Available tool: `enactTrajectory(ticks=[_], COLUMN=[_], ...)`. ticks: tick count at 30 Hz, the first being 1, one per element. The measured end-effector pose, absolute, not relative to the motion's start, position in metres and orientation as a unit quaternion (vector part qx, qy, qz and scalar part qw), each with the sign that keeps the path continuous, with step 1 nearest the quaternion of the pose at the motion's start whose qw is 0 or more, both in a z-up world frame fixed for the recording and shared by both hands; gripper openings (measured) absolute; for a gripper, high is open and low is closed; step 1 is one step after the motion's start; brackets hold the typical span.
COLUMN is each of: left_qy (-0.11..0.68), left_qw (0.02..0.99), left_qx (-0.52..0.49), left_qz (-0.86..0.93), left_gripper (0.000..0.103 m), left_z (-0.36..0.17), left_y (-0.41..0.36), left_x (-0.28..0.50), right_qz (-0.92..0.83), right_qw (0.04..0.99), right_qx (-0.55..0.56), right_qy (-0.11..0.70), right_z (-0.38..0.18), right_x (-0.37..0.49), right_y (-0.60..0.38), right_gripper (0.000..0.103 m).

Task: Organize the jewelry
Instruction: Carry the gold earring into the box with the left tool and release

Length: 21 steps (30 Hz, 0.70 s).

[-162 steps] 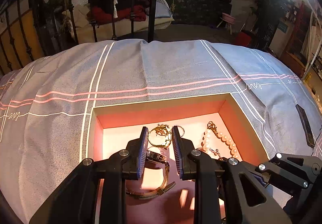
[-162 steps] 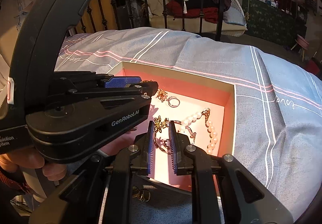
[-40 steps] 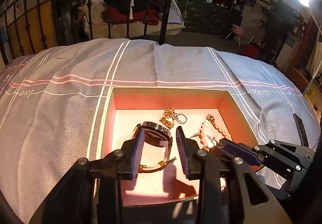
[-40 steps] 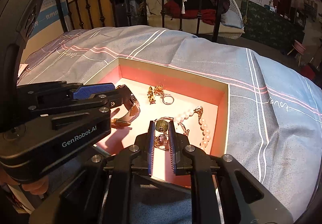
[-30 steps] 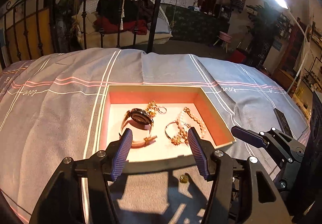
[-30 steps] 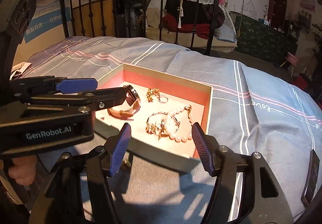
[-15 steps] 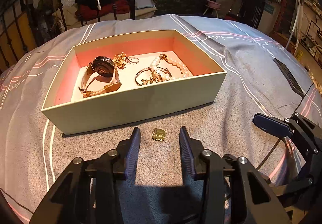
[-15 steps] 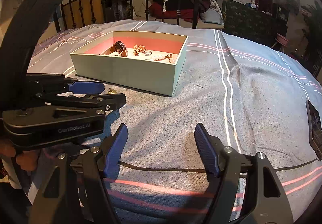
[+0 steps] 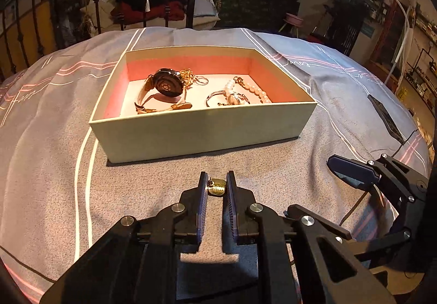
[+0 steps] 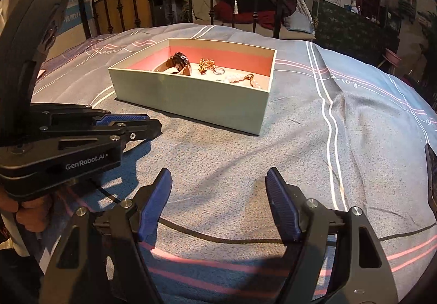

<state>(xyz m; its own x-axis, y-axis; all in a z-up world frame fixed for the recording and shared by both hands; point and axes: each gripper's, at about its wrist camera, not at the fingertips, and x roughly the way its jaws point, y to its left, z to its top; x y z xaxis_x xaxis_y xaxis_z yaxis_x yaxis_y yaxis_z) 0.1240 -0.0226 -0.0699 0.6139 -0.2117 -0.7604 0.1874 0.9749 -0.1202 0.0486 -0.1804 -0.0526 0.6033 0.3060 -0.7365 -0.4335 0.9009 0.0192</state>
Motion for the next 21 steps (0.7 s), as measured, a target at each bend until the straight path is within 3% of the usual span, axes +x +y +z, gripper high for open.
enactTrajectory(ticks=[3, 4, 5, 7, 9, 21], left_qy=[0.426, 0.426, 0.426, 0.426, 0.425, 0.379], left_qw=[0.898, 0.899, 0.899, 0.9, 0.9, 0.918], left_qx=[-0.025, -0.027, -0.027, -0.027, -0.027, -0.041], left_qz=[-0.102, -0.098, -0.095, -0.093, -0.093, -0.109], left_gripper=[0.013, 0.013, 0.013, 0.013, 0.013, 0.013], left_z=[-0.068, -0.068, -0.067, -0.066, -0.063, -0.01], left_y=[-0.014, -0.012, -0.01, -0.009, -0.009, -0.01], left_x=[0.121, 0.12, 0.12, 0.12, 0.12, 0.154], right_qz=[0.224, 0.229, 0.237, 0.249, 0.256, 0.241], right_qw=[0.884, 0.882, 0.877, 0.871, 0.869, 0.901], right_qx=[-0.089, -0.09, -0.088, -0.078, -0.08, -0.065], right_qy=[0.402, 0.403, 0.408, 0.417, 0.415, 0.354], right_z=[-0.053, -0.052, -0.052, -0.054, -0.051, 0.001], right_x=[0.056, 0.058, 0.061, 0.065, 0.064, 0.096], right_y=[-0.167, -0.164, -0.161, -0.157, -0.154, -0.157], right_gripper=[0.072, 0.063, 0.036, 0.014, 0.004, 0.003])
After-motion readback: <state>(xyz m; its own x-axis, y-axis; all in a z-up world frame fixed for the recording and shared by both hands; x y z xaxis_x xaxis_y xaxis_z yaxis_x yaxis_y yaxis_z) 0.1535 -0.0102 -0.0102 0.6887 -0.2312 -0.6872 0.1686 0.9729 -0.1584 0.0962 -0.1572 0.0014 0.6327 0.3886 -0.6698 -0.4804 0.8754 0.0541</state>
